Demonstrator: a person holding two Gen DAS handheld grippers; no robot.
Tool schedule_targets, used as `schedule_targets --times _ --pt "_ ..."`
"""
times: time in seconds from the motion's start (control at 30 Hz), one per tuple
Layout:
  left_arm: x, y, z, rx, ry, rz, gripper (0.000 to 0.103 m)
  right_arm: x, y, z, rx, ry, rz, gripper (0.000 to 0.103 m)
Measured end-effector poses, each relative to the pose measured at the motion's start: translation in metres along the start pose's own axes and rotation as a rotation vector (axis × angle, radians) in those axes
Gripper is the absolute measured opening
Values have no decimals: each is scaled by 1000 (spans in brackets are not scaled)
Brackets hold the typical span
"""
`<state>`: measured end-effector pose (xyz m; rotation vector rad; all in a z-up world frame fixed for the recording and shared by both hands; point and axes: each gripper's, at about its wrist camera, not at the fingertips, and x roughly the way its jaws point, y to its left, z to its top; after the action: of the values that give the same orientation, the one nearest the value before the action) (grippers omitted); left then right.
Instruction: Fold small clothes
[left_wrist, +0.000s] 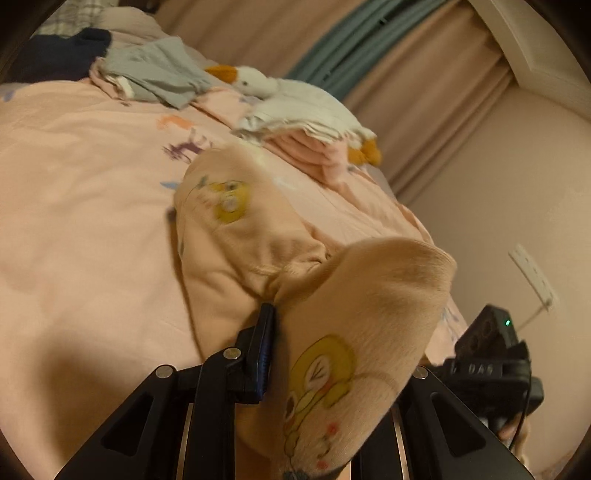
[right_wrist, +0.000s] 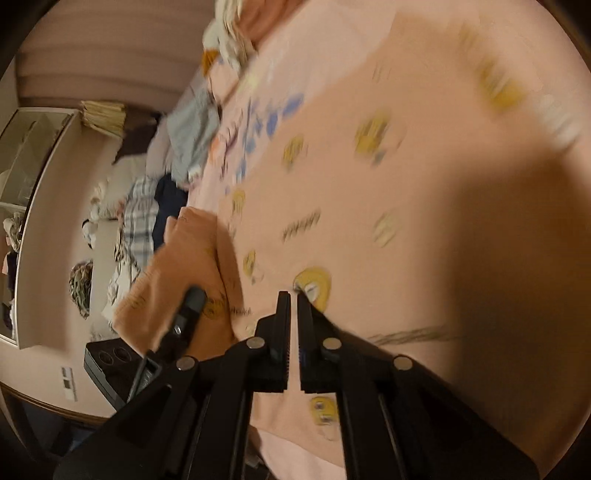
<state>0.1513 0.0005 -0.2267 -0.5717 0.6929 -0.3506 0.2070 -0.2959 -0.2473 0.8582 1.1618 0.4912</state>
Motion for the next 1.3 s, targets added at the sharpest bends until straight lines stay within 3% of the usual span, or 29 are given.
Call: schedule_targets --times 0.13,0.27,0.33,0.4,0.47,0.53,0.7,0.83,0.93,1.07,1.1,1.2,1.3 --pt "8 -15 -14 25 57 -47 16 -28 -14 6 42 -52 36 14" --pt "10 -49 -38 187 100 -44 16 -43 -27 10 86 -80 97 20" --pt "12 -60 -48 219 115 -30 16 -41 -26 8 92 -61 105 23" --pt "13 -66 -54 238 132 -21 26 -40 -22 7 80 -56 110 28" --pt "9 -78 -59 302 161 -30 50 -39 -20 4 79 -41 124 40" --pt "1 -88 -64 346 204 -70 65 -38 -20 3 85 -28 154 46" --pt "-25 -91 -55 295 241 -230 70 -35 -20 2 88 -25 154 50" --pt "-34 -74 -38 248 137 -161 72 -29 -20 2 92 -14 146 52" --pt "-27 -45 -27 118 137 -97 72 -26 -18 2 91 -17 135 52" --pt "-22 -21 -20 43 113 34 72 -20 -11 4 64 -24 127 54" --pt "-21 -19 -19 33 131 25 72 -19 -8 4 58 -29 124 54" --pt "-16 -28 -24 56 275 -109 72 -10 0 4 26 -40 132 54" --pt "-18 -43 -34 125 271 -115 72 5 11 5 -18 -34 97 44"
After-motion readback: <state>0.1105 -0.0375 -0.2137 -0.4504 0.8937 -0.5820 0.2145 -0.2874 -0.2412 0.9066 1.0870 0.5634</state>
